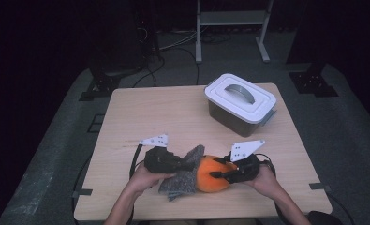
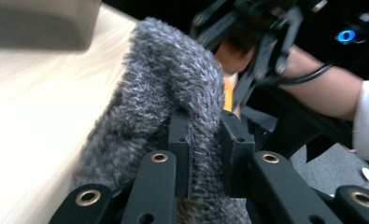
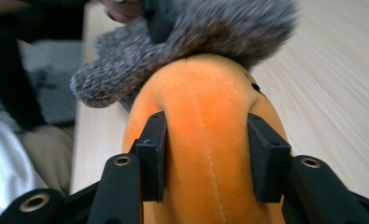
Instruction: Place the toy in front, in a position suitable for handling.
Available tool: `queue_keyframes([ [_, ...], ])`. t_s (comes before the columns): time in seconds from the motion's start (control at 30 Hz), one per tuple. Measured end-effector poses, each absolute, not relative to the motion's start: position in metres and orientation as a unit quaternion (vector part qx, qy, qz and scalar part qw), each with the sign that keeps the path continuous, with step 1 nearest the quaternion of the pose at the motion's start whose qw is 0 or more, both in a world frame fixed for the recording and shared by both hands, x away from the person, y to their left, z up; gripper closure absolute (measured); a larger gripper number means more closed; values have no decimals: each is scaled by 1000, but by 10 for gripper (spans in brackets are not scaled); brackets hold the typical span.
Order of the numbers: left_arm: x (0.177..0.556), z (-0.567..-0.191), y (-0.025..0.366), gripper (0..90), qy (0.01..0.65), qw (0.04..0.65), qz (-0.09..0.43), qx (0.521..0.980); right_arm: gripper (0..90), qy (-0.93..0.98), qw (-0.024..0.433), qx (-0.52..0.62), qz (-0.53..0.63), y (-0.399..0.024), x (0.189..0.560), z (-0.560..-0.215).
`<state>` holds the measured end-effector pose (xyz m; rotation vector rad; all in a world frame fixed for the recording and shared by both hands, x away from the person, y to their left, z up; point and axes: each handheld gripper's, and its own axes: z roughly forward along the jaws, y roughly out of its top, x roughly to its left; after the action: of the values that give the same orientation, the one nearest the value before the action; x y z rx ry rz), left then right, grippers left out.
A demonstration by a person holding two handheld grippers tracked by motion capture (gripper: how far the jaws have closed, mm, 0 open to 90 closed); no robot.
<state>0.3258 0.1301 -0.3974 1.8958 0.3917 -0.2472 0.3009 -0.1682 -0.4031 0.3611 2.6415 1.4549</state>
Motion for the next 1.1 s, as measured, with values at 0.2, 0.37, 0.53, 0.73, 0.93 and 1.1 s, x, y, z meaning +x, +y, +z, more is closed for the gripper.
queue_keyframes([
  [0.2,328,-403,136,774,172,556,-104,806,521,868,47,95,486,-163,304,-405],
  [0.37,330,-414,131,776,179,553,-114,806,440,871,30,107,479,-184,317,-410],
  [0.53,326,-416,114,775,168,552,-123,808,392,866,26,162,472,-211,327,-411],
  [0.73,324,-415,106,775,174,557,-123,803,371,892,68,175,410,-208,311,-392],
  [0.93,321,-415,99,775,165,553,-126,807,298,898,57,152,409,-194,302,-391],
  [1.1,324,-410,108,776,169,559,-119,803,576,885,81,136,438,-186,301,-396],
])
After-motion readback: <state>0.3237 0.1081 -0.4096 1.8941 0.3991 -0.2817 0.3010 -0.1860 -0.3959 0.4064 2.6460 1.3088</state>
